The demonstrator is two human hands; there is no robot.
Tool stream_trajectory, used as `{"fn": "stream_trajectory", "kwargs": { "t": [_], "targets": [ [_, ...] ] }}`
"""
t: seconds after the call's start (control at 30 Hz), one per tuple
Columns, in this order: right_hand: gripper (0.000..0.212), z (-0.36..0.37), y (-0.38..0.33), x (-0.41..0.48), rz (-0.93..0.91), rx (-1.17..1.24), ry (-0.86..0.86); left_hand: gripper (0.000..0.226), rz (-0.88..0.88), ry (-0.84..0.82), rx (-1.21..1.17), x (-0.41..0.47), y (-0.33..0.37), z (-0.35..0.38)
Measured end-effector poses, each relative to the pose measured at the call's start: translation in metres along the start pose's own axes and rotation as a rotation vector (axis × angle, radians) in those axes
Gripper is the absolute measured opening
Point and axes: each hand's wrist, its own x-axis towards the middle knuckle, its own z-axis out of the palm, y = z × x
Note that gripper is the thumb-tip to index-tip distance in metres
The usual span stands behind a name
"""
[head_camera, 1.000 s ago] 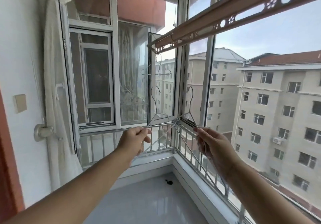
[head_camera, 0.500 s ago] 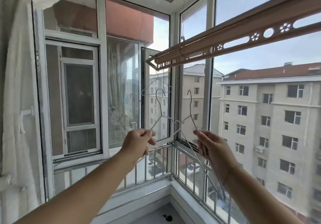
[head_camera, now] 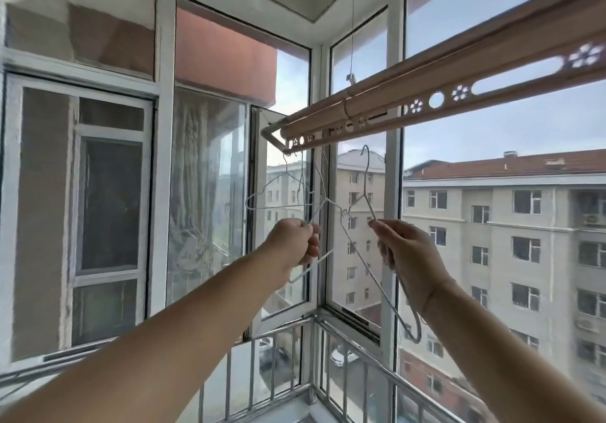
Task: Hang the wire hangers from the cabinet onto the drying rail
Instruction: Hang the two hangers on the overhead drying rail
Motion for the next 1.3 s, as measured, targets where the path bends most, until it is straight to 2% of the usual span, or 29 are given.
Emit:
{"fn": "stream_trajectory", "kwargs": {
  "t": [0.4, 0.57, 0.73, 1.03, 1.3],
  "targets": [
    [0.012, 0.048, 0.011, 0.11, -0.178, -0.208, 0.091, 0.027, 0.084, 0.02, -0.06, 0.14, -0.01, -0.021],
    [0.014, 0.069, 0.015, 0.144, -0.224, -0.258, 0.147, 0.027, 0.1, -0.045, -0.101, 0.186, -0.009, -0.031],
    [0.019, 0.083, 0.028, 0.17, -0.226, -0.316, 0.212, 0.028, 0.121, -0.086, -0.093, 0.228, -0.012, -0.036],
    [0.014, 0.083, 0.056, 0.193, -0.192, -0.385, 0.31, 0.026, 0.134, -0.212, -0.07, 0.271, -0.024, -0.026],
    [0.012, 0.077, 0.064, 0.197, -0.157, -0.361, 0.359, 0.026, 0.162, -0.238, -0.085, 0.291, -0.027, -0.014]
  ]
}}
